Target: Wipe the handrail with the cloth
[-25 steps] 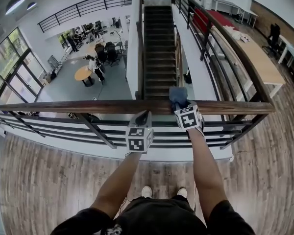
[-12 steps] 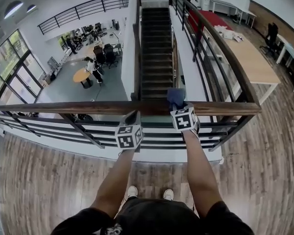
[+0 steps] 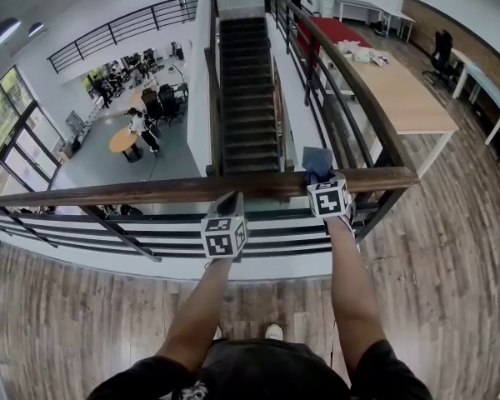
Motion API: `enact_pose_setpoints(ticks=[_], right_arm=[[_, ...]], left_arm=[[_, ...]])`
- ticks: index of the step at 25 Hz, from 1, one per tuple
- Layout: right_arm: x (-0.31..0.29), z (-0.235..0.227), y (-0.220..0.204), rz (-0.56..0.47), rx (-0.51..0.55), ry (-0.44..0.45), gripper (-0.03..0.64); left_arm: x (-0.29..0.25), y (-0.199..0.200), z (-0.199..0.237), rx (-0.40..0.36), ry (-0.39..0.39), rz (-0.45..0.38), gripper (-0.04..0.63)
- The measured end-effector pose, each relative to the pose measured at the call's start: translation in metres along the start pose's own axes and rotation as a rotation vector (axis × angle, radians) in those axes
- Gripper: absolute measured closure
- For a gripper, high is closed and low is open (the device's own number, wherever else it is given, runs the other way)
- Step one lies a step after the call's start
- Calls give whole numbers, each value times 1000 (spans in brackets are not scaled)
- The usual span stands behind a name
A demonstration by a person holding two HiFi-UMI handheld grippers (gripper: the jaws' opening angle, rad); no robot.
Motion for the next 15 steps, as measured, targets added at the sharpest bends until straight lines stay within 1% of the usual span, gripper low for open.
enact_pose_setpoints(ticks=[4, 8, 12, 15], right_arm=[[6, -45, -8, 12, -15, -49, 528], [20, -85, -24, 34, -15, -101, 528], [25, -112, -30, 30, -33, -122, 528], [28, -124, -34, 41, -27, -136, 528]], left_arm=[[-19, 3, -31, -29, -51, 1, 594], [-36, -8, -68, -8, -115, 16, 593], [-50, -9, -99, -26, -172, 30, 594], [-59, -8, -120, -26, -212, 35, 593]])
Point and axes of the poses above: the fingertips, and each gripper's own axes: x backward along the fingers, z to its left, y out of its top, the point moved 10 cm from there along x, backward along the fingers, and after that the axes turned 10 degrees about -z, right-handed, at the moved point
